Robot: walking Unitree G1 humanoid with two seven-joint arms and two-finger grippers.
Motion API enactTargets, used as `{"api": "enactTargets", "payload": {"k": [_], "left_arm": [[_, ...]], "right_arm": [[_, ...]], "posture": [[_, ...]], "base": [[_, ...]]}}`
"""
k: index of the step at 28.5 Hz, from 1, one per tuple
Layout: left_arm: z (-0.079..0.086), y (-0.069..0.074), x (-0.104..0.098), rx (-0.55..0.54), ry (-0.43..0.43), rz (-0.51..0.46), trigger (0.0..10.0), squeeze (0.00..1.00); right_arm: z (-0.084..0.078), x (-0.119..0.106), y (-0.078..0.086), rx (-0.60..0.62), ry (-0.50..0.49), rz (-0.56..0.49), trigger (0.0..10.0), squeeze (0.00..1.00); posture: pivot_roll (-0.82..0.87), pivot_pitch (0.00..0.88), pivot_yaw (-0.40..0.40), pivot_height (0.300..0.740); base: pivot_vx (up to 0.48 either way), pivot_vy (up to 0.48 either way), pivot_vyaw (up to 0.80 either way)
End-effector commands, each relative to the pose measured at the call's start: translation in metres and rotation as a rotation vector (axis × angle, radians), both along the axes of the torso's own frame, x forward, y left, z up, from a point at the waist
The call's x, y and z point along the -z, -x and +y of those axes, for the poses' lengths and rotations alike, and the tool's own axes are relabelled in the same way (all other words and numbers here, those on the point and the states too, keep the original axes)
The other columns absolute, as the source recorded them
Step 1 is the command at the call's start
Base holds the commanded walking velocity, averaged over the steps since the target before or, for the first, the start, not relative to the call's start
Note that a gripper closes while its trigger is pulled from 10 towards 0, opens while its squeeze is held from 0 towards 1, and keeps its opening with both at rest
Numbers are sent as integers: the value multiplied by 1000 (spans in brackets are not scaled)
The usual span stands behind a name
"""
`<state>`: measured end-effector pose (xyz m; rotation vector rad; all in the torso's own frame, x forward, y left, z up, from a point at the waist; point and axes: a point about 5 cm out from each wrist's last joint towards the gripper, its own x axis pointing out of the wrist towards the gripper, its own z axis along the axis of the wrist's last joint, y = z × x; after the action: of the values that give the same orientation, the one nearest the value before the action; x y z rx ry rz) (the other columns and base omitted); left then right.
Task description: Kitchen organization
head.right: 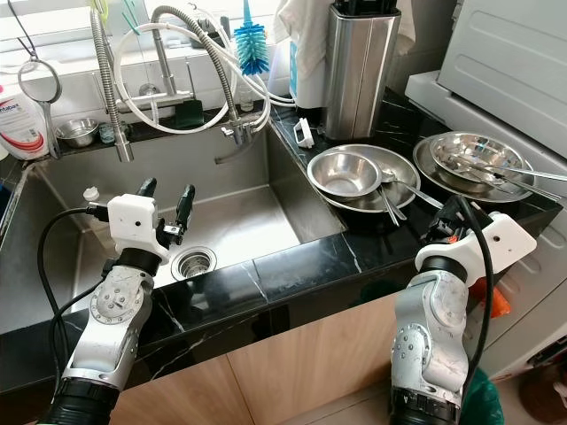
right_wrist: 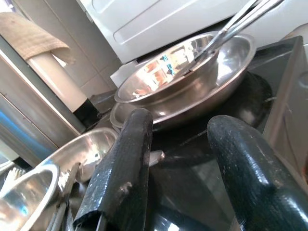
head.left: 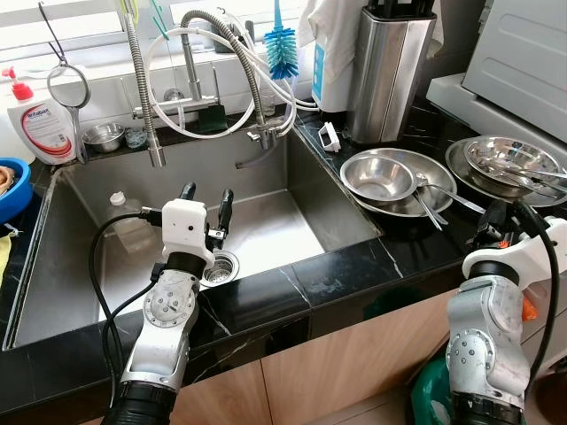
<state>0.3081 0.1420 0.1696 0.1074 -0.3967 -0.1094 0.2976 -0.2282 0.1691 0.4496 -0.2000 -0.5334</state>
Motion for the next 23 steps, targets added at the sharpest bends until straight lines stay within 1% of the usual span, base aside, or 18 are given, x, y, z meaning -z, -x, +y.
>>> {"api": "enactTargets", "payload": {"k": [1,10,15,18,21,22,23], "left_arm": [[0,0,-1,2,-19,-7,10000,0],[1,1,-1,-2,-21,-5,10000,0],[1,1,-1,1,-21,-5,10000,0],[0,1,0,4,-28,-3,10000,0],[1,1,-1,3,-30,-6,10000,0],[1,1,-1,3,-31,-6,10000,0],[1,1,-1,3,-32,-6,10000,0]], "right_arm": [[0,-3,-3,2,-13,-12,10000,0],[1,-4,-7,-2,-22,-18,10000,0],[2,0,-4,3,-35,-6,10000,0],[1,5,-5,13,-84,9,10000,0],[0,6,-5,18,-90,9,10000,0],[0,6,-5,18,-91,9,5647,0],[0,6,-5,17,-96,9,3059,0]], "posture": [[-123,0,65,740],[-117,0,64,740],[-117,0,68,740],[-117,0,68,740],[-115,0,68,740],[-115,0,68,740],[-114,0,68,740]], "base": [[0,0,0],[0,0,0],[0,0,0],[0,0,0],[0,0,0],[0,0,0],[0,0,0]]}}
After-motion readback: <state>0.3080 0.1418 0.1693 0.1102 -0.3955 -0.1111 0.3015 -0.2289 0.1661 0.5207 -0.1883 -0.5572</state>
